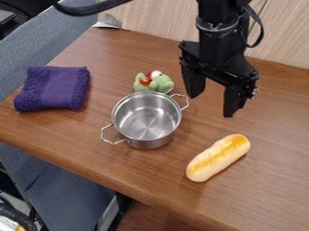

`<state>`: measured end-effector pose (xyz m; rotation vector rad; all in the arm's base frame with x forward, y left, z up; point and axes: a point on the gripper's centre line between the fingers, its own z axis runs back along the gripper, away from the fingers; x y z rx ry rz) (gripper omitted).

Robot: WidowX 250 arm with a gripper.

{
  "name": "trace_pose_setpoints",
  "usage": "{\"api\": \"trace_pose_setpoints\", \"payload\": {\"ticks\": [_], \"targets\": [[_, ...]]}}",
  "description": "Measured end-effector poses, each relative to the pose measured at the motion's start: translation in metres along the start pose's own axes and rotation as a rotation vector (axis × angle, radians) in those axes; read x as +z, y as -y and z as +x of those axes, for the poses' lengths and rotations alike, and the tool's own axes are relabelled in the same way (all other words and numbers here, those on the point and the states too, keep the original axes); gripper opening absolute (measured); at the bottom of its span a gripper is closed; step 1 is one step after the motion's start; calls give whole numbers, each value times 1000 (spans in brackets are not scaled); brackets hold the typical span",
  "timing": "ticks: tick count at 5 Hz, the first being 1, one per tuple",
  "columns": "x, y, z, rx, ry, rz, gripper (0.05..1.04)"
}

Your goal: Moved the purple cloth to the top left side of the table

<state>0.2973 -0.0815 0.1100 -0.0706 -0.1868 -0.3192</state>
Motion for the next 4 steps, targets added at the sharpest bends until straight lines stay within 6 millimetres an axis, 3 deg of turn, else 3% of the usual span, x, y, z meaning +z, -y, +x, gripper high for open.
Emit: {"api": "trace_pose_setpoints", "payload": {"ticks": [1,2,4], "targets": [[-8,0,-3,5,-31,-2,1001],[-5,-14,-2,41,-56,3,1001],[12,-76,-11,207,-22,6,1001]]}}
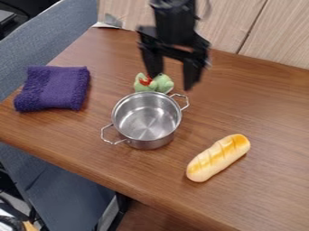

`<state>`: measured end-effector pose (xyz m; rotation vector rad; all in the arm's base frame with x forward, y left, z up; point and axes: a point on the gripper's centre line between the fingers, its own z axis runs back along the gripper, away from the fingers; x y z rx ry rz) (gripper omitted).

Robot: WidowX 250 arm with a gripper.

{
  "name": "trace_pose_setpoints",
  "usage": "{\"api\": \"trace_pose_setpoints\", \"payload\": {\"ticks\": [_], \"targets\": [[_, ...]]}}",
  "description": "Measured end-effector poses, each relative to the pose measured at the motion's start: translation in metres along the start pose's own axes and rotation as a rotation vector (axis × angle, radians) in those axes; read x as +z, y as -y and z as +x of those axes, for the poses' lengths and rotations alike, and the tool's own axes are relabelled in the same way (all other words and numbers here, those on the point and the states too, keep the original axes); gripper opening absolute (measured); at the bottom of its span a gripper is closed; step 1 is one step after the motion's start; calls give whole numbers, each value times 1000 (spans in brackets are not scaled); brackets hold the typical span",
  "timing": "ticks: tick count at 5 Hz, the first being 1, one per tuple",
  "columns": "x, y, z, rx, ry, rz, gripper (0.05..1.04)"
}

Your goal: Moved the purple cloth to the top left side of the table

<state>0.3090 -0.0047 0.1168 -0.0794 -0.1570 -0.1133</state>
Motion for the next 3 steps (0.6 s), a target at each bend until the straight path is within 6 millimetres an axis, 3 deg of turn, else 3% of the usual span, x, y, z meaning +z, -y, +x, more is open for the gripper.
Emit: {"api": "trace_pose_setpoints", "payload": {"ticks": [2,3], "targets": [[13,-101,-18,204,81,51,1001],[4,-146,-36,281,65,84,1001]]}}
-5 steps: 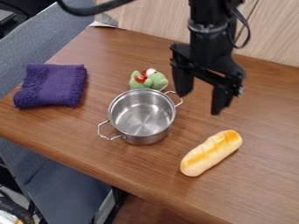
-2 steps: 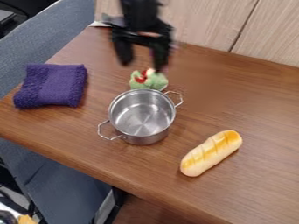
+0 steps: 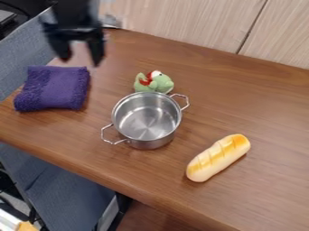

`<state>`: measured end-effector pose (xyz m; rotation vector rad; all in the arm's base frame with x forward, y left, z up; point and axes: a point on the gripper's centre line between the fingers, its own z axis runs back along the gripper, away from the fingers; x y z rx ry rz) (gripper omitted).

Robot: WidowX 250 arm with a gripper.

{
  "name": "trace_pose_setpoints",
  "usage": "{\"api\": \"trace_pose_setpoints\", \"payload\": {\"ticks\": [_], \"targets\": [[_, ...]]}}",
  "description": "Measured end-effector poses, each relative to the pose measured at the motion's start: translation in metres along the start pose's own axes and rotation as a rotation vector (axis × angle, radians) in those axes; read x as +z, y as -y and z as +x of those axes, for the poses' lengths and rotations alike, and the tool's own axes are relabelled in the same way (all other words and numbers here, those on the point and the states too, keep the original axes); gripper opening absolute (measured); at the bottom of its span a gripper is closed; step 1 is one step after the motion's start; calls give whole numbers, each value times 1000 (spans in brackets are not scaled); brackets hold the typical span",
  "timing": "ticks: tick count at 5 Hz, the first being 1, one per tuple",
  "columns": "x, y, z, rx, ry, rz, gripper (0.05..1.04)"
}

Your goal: Moved the purple cloth to the top left side of the table

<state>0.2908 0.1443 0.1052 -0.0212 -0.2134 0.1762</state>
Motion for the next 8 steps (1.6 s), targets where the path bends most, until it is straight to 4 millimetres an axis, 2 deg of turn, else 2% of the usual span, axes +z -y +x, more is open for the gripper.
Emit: {"api": "trace_pose_setpoints", "payload": {"ticks": [1,2,3,4,5,6,7,8], "targets": [[-7,-42,-3,63,-4,42,1001],[-20,-65,-13,77,-40,81,1001],[-40,-79,-22,80,-77,115,1001],[-49,-74,-27,62,-69,94,1001],[-61,-66,-23,43,-53,105,1001],[-66,-60,-13,46,-51,108,1001],[-72,-50,7,25,-38,106,1001],[-76,-30,30,-2,-7,78,1001]]}}
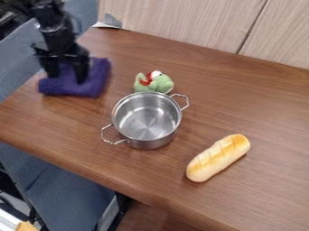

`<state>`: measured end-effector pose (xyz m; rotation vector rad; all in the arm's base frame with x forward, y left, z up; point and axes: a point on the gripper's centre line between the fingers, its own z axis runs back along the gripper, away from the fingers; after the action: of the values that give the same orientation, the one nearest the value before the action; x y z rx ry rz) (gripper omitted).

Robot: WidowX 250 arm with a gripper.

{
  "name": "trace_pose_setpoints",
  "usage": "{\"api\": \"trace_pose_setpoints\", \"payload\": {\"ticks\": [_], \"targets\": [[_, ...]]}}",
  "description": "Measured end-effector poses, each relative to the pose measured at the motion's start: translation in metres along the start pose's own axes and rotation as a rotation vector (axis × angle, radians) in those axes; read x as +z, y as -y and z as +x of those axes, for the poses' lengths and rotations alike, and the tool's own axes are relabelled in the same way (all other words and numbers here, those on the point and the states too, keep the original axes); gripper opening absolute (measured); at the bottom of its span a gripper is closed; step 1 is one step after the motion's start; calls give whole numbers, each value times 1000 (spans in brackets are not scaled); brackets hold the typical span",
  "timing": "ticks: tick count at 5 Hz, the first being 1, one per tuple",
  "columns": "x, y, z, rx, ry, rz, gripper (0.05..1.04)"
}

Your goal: Moved the purple cloth to the top left side of the table

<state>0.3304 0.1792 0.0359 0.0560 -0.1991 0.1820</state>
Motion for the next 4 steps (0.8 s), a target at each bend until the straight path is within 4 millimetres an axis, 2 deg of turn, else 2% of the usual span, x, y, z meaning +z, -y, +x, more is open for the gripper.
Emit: {"api": "trace_pose_setpoints", "payload": {"ticks": [1,3,4], "targets": [[-3,22,22,-36,1,-5,1001],[-14,44,64,-68,12,-7,1001],[-16,55,75,-83,15,-20,1001]]}}
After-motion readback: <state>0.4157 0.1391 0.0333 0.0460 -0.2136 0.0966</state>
